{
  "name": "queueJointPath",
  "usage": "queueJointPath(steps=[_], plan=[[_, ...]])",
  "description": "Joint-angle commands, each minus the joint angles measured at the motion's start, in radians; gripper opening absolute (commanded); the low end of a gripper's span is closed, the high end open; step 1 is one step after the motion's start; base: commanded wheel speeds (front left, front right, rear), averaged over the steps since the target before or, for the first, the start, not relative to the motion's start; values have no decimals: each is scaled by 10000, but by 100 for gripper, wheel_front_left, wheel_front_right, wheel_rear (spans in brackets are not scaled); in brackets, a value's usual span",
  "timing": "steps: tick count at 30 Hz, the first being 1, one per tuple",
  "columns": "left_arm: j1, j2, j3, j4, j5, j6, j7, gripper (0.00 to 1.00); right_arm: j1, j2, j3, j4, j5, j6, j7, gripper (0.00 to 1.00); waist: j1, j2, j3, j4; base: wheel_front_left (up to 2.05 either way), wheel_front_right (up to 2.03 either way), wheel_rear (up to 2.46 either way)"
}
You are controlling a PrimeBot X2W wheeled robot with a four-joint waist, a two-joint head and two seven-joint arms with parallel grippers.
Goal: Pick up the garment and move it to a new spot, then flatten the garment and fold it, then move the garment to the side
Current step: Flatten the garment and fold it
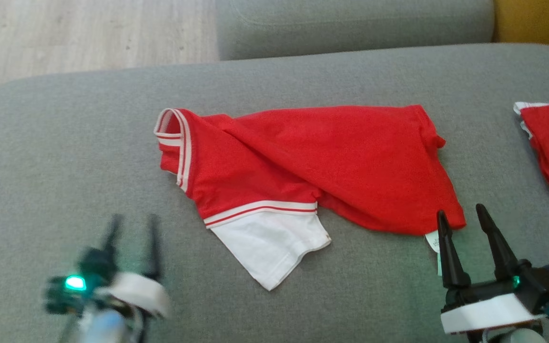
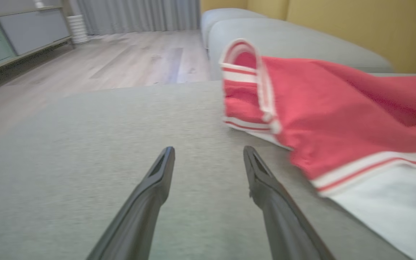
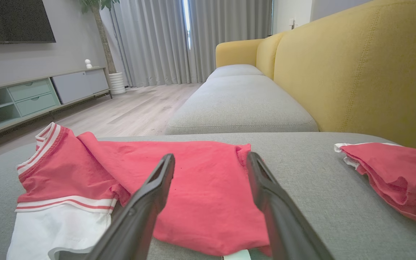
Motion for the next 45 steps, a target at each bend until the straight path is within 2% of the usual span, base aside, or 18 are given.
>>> queueJointPath(steps=[1,5,8,14,21,30,31,32,33,34,35,45], plan=[[28,-31,55,-625,233,-105,-51,100,-75,-37,176,-362,-74,-7,-38,100,1,0,-114,113,0,0,0],[929,-502,-922,-1779,870,-362,-51,100,-7,-22,205,-378,-91,-7,-38,100,1,0,-156,190,0,0,0],[1226,-694,-1909,-2092,1350,-581,-51,100,19,-43,264,-371,-92,-7,-38,100,1,0,-194,185,0,0,0],[1169,-842,-3534,-1449,1848,-888,-51,100,11,-225,363,-371,-70,-7,-38,100,1,0,-234,-3,0,0,0],[648,-892,-3964,39,1622,-889,-47,100,65,-342,450,-367,-41,-7,-38,100,1,0,-253,-328,0,0,0],[236,-907,-4365,728,1545,-658,-49,100,122,-449,411,-397,6,-7,-38,100,1,0,-164,-494,0,0,0],[213,-908,-4397,771,1504,-645,-50,78,119,-455,401,-407,9,-7,-38,100,1,0,-151,-496,0,0,0],[190,-909,-4435,814,1462,-646,-50,42,116,-457,384,-417,10,-7,-38,100,1,0,-135,-491,0,0,0],[166,-909,-4453,811,1400,-628,-50,27,114,-453,364,-426,10,-7,-38,100,1,0,-119,-478,0,0,0],[144,-909,-4466,773,1348,-592,-50,6,114,-446,347,-431,7,-7,-38,100,1,0,-105,-461,0,0,0],[129,-909,-4473,719,1297,-559,-50,0,115,-436,333,-432,-2,-7,-38,100,1,0,-92,-441,0,0,0],[33,-887,-4402,-31,1097,-524,-50,0,98,-336,265,-345,21,-7,-38,100,1,0,-67,-206,0,0,0]])
